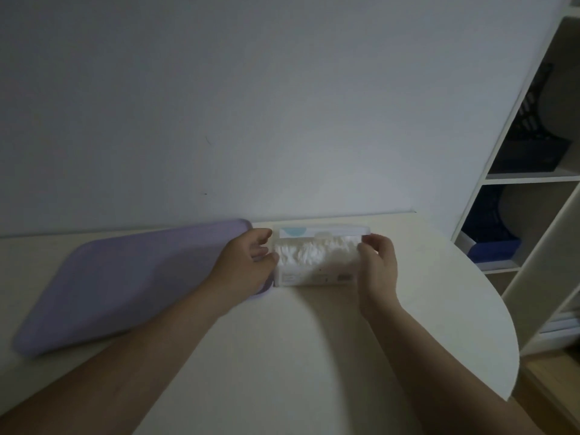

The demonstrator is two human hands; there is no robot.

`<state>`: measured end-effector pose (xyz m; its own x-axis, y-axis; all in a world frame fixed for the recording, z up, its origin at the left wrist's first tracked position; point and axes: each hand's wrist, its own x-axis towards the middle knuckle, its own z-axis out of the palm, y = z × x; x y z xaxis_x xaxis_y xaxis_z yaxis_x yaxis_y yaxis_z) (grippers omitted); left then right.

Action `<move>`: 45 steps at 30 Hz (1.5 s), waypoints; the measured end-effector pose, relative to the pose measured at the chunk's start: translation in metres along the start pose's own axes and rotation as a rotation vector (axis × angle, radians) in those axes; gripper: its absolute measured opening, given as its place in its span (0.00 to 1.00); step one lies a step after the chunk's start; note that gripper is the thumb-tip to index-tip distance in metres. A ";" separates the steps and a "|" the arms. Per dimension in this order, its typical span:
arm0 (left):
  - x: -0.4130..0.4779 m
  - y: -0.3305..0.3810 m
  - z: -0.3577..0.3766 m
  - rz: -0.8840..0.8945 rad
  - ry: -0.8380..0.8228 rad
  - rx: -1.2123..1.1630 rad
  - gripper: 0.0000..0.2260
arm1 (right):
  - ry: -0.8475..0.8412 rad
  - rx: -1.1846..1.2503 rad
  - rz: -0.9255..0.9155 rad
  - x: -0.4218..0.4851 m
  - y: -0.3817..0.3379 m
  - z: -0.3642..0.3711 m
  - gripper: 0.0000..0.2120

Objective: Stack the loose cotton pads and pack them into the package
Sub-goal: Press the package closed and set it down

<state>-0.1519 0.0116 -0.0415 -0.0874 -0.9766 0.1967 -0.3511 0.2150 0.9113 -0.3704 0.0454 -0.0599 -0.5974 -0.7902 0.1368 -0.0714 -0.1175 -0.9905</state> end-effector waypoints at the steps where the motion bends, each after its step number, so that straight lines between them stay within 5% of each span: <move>1: -0.004 0.000 0.000 0.008 0.007 0.002 0.18 | 0.012 0.064 0.045 -0.001 0.000 0.000 0.17; 3: -0.010 0.001 0.001 -0.003 0.006 -0.035 0.23 | 0.006 0.130 0.095 -0.001 -0.003 0.000 0.24; 6: -0.017 0.000 0.004 -0.012 -0.057 -0.083 0.27 | -0.057 0.119 0.073 -0.004 -0.009 0.001 0.13; 15: -0.016 -0.005 -0.005 0.065 -0.218 0.098 0.18 | -0.165 0.015 0.017 -0.004 -0.002 0.015 0.18; 22: -0.009 0.000 -0.032 0.049 0.274 0.185 0.13 | -0.230 -0.004 0.012 -0.003 -0.002 0.032 0.13; 27: -0.002 -0.009 -0.025 0.190 0.111 0.323 0.11 | -0.206 0.021 -0.002 -0.011 0.003 0.036 0.14; 31: -0.005 -0.016 -0.019 0.211 0.105 0.399 0.18 | -0.194 -0.002 -0.015 -0.008 0.007 0.031 0.06; 41: -0.011 -0.018 -0.024 0.265 0.049 0.545 0.21 | -0.188 -0.027 -0.032 -0.008 0.009 0.033 0.21; 45: -0.011 -0.018 -0.025 0.309 0.040 0.588 0.20 | -0.235 -0.056 -0.091 -0.010 0.011 0.032 0.19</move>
<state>-0.1208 0.0179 -0.0509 -0.2350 -0.8664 0.4406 -0.7668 0.4439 0.4637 -0.3397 0.0327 -0.0713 -0.3853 -0.8967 0.2181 -0.1643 -0.1659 -0.9724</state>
